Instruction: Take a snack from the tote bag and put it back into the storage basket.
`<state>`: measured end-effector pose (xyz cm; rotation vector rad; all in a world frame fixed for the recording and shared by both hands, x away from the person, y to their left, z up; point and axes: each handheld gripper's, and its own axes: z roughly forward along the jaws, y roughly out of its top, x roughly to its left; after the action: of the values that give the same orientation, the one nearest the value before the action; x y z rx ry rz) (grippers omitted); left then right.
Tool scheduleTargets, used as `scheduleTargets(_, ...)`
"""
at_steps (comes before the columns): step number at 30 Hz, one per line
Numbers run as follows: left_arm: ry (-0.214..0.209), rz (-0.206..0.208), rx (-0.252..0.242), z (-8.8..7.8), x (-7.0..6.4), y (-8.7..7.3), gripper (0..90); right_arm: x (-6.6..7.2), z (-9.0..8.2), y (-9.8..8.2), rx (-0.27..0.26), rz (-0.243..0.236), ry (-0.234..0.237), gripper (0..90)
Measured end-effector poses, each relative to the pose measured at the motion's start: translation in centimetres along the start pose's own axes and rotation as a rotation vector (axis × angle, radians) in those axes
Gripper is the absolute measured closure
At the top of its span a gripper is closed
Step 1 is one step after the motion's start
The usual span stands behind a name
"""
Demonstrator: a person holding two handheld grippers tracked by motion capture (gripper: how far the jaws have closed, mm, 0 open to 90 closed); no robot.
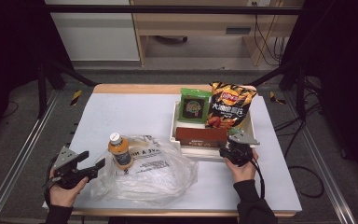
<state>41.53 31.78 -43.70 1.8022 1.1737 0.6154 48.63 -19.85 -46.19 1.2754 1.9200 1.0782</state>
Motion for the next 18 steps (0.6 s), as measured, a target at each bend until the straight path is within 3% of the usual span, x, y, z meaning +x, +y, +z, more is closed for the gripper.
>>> scheduleTargets(18,0.000,-0.003,-0.013,-0.28,0.07,0.16,25.2,0.10,0.24,0.12,-0.003,0.021,0.007,51.4)
